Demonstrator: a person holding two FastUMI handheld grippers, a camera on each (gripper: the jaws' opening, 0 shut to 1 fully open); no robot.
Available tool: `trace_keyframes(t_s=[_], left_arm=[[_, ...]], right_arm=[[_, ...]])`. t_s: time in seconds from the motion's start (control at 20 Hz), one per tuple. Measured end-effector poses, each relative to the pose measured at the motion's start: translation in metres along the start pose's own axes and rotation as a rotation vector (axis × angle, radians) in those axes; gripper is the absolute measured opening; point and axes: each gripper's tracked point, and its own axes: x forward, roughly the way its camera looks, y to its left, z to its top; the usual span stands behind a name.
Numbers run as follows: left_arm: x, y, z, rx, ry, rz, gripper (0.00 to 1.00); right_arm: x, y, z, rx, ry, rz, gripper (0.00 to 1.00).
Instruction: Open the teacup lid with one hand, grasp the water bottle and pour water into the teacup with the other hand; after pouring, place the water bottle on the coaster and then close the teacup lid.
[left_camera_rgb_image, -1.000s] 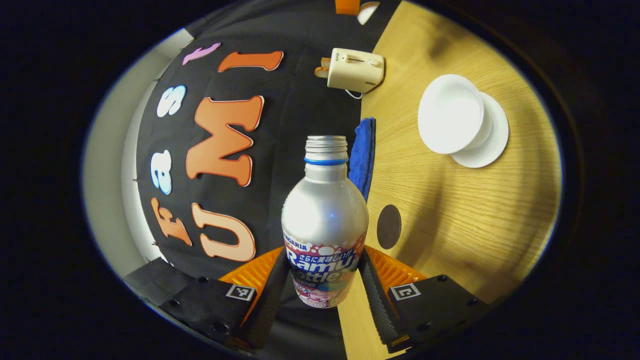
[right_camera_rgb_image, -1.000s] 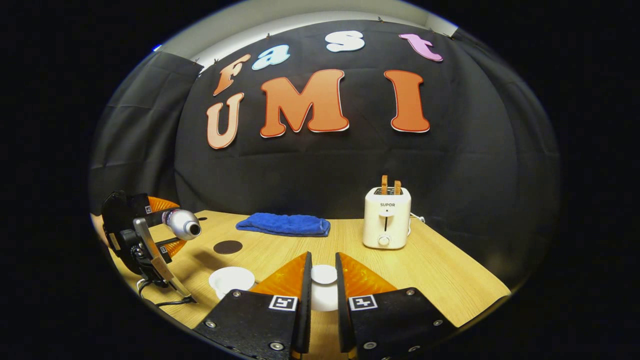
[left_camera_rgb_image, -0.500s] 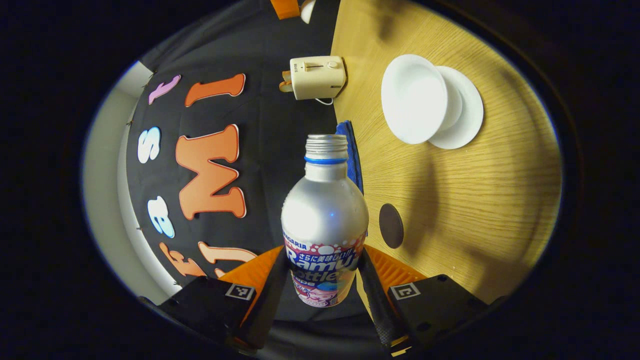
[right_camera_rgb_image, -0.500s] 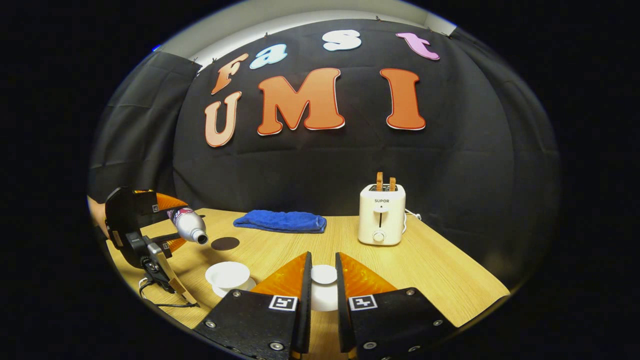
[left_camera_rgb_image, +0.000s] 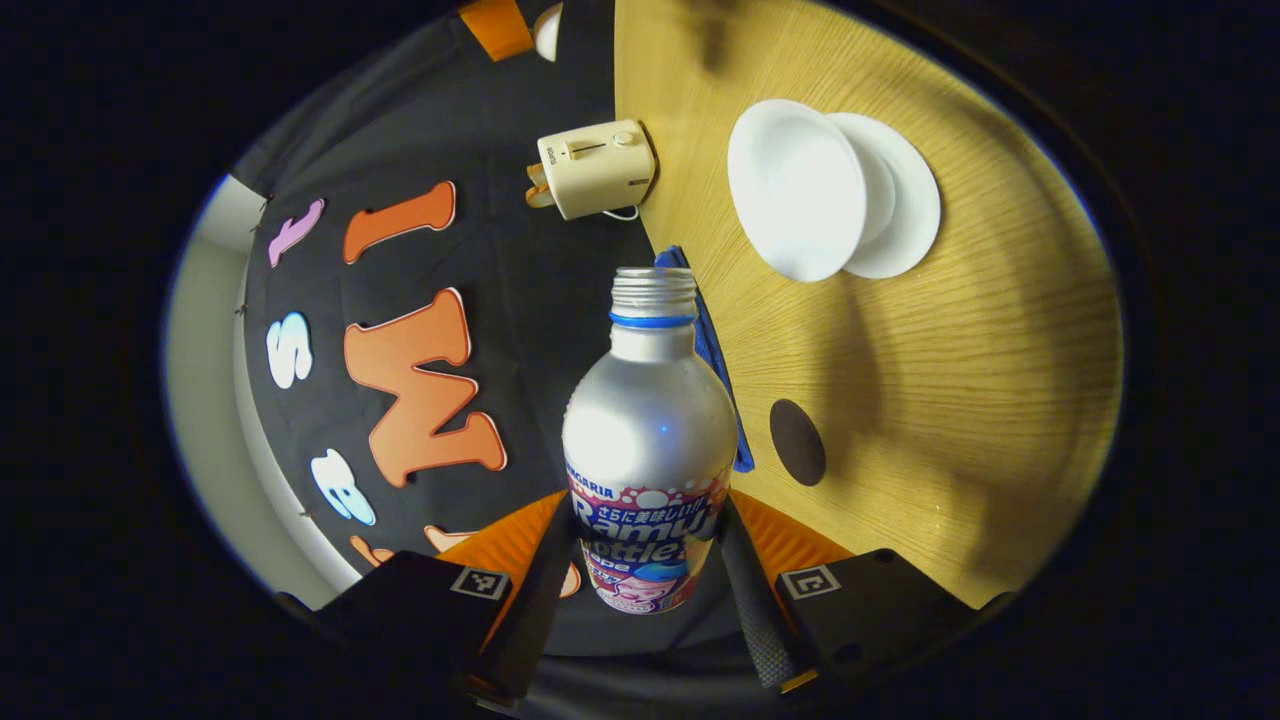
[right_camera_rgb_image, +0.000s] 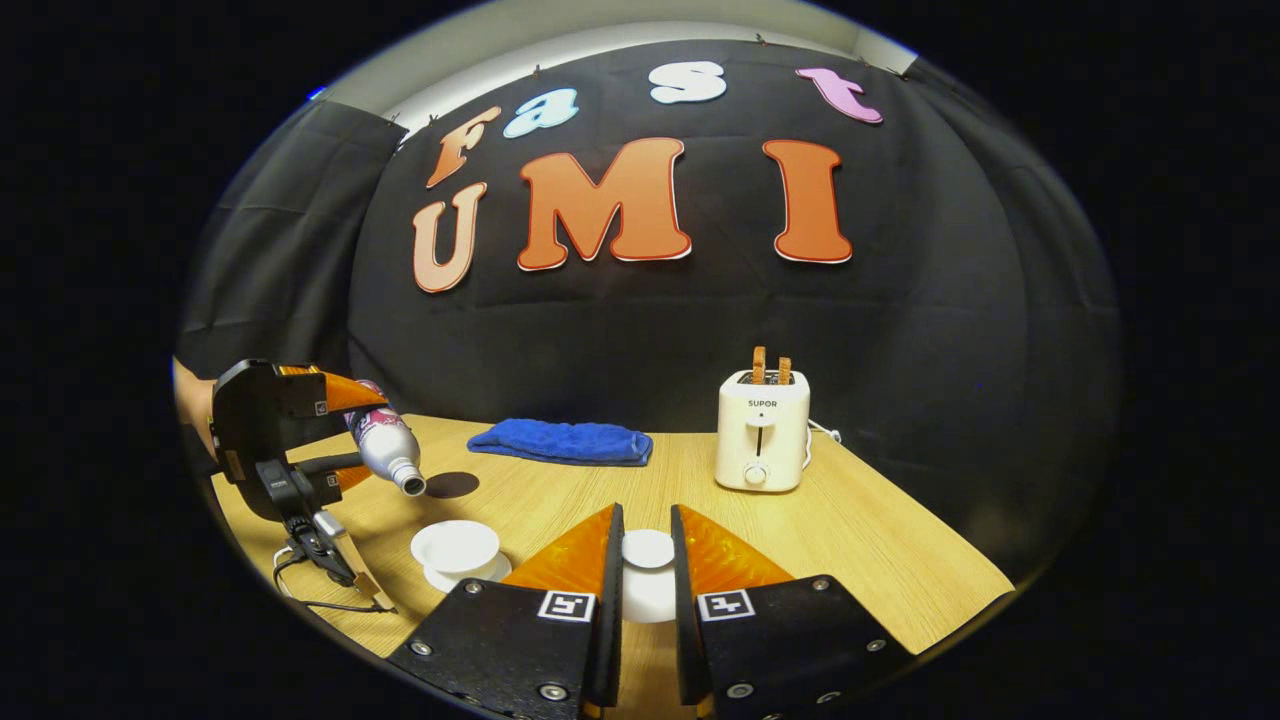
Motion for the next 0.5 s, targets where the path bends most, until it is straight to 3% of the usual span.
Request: trace_keyframes(t_s=[0.5], left_arm=[[-0.003, 0.027, -0.008, 0.128, -0.002, 0.049, 0.8]], right_arm=[[-0.005, 0.005, 0.001, -0.021, -0.005, 0.012, 0.23]])
